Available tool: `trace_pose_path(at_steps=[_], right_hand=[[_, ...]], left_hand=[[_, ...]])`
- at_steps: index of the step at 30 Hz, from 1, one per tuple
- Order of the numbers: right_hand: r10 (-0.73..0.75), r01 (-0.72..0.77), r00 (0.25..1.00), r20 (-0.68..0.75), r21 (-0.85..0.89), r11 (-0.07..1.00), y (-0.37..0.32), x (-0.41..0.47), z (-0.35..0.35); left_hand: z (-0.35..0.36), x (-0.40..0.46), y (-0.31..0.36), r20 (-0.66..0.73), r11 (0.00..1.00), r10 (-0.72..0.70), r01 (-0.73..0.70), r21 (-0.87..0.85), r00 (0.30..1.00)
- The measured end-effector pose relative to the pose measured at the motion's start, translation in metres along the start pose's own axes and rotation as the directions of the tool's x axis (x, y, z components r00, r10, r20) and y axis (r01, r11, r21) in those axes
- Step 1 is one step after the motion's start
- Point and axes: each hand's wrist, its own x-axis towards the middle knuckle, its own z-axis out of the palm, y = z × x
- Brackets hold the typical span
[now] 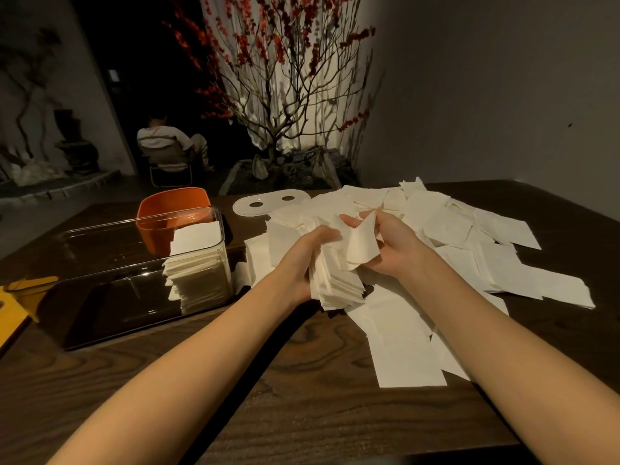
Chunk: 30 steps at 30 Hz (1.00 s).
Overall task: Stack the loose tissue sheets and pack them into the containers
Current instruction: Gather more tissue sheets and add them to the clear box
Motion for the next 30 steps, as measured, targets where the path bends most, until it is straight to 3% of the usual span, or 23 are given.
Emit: trace_pose_path(at_steps=[6,9,11,14,17,19,22,24,26,28,30], right_hand=[[-0.093,0.073,0.995,-0.044,-0.327,0.942,-0.012,-0.011,-0.005],[-0.165,0.075,0.983,-0.077,-0.655,0.752,-0.013,-0.015,-0.008],[-0.177,0.058,0.981,-0.082,-0.744,0.666,-0.014,-0.015,-0.008],[-0.185,0.075,0.977,-0.104,-0.644,0.761,-0.015,-0.013,-0.008],[-0.163,0.117,0.977,-0.134,-0.302,0.946,-0.014,-0.011,-0.006],[-0.131,0.11,0.981,-0.146,-0.141,0.984,-0.01,-0.008,-0.003],[-0.147,0.123,0.98,-0.131,-0.178,0.976,-0.002,-0.004,0.004],[-0.24,0.158,0.963,-0.125,-0.46,0.874,0.001,-0.003,0.007],[-0.388,0.207,0.917,-0.093,-0.72,0.662,0.003,-0.005,0.01],[-0.5,0.299,0.866,-0.004,-0.797,0.524,0.002,0.0,0.006],[-0.553,0.349,0.832,0.044,-0.816,0.461,0.004,0.002,0.003]], left_hand=[[-0.002,-0.002,0.001,-0.018,0.999,0.005,-0.005,0.039,1.0],[-0.002,-0.002,0.001,-0.009,0.999,0.003,-0.002,0.051,1.0],[-0.001,-0.003,0.002,-0.015,0.999,0.004,-0.004,0.043,1.0],[-0.001,-0.005,0.003,0.007,0.998,0.022,-0.022,-0.063,1.0],[0.0,-0.005,0.002,0.059,0.982,0.071,-0.06,-0.178,0.996],[0.002,-0.005,0.001,0.074,0.975,0.102,-0.085,-0.204,0.992],[0.004,-0.007,0.001,0.1,0.974,0.139,-0.117,-0.194,0.985],[0.004,-0.009,0.001,0.086,0.975,0.144,-0.127,-0.181,0.986],[0.003,-0.009,0.002,0.048,0.978,0.137,-0.128,-0.168,0.989],[0.001,-0.008,0.001,0.023,0.982,0.122,-0.118,-0.151,0.992],[0.0,-0.005,0.002,0.009,0.984,0.094,-0.092,-0.155,0.996]])
